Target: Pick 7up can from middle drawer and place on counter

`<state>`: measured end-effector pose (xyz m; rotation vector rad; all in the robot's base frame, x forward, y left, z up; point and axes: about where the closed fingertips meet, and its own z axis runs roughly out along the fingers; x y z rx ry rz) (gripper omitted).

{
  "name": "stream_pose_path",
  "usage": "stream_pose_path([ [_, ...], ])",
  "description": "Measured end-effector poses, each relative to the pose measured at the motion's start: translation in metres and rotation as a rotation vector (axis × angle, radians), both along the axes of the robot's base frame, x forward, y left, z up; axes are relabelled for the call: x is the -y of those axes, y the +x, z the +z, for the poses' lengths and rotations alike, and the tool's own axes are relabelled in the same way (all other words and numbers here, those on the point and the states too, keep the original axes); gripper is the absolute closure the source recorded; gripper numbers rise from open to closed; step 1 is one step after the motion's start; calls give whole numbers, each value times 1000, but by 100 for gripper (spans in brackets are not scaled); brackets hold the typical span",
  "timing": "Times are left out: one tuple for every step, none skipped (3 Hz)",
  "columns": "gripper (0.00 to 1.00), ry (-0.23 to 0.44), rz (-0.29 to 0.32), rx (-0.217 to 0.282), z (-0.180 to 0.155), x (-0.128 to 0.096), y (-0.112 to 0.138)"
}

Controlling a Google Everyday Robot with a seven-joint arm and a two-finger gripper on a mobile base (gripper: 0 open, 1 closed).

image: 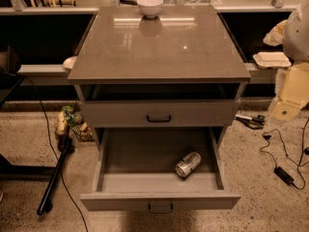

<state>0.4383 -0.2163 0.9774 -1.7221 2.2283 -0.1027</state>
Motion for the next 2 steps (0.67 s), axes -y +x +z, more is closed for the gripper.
stream_pose_path([
  [0, 0, 0, 0, 0, 0, 0],
  [0, 15, 21, 0, -9, -1, 3],
])
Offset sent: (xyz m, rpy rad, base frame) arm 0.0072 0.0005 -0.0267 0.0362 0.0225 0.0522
